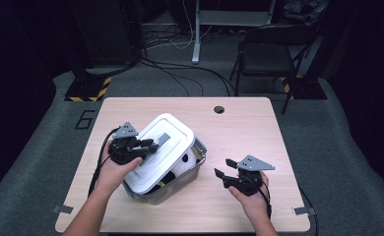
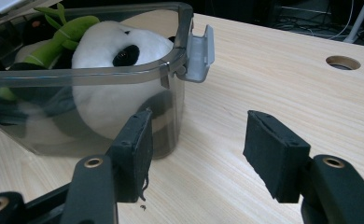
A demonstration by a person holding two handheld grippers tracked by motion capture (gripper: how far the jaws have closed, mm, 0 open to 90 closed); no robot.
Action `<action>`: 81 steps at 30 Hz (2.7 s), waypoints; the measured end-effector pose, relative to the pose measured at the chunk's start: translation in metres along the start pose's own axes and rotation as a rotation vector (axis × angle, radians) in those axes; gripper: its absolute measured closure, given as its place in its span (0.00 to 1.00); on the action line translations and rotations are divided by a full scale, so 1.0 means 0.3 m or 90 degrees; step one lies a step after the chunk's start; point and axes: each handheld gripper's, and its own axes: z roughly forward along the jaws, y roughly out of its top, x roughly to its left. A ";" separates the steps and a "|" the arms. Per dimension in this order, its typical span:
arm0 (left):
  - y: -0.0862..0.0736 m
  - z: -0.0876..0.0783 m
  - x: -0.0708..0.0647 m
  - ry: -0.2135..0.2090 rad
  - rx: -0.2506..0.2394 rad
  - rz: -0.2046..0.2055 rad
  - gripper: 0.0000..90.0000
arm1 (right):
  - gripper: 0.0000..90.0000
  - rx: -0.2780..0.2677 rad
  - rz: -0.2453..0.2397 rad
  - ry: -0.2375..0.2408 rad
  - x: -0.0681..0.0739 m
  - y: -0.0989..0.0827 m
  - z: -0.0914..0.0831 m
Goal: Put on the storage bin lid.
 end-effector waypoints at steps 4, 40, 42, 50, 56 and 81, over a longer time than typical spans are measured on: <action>0.006 0.030 -0.017 -0.011 0.006 0.004 0.74 | 0.46 -0.003 0.001 -0.004 -0.007 -0.003 -0.010; -0.066 0.098 -0.047 -0.034 0.015 0.019 0.71 | 0.46 0.000 0.010 -0.018 -0.010 -0.021 -0.032; -0.065 0.093 -0.039 -0.042 0.016 0.007 0.65 | 0.46 0.000 0.012 -0.019 -0.011 -0.021 -0.032; -0.071 0.019 0.004 -0.023 -0.020 -0.001 0.52 | 0.46 0.006 0.017 -0.022 -0.023 -0.030 -0.032; -0.100 -0.063 0.079 0.035 -0.057 -0.024 0.49 | 0.46 0.005 0.016 -0.023 -0.022 -0.030 -0.029; -0.319 -0.192 0.310 0.138 -0.075 -0.153 0.41 | 0.46 0.007 0.034 -0.042 -0.055 -0.035 -0.039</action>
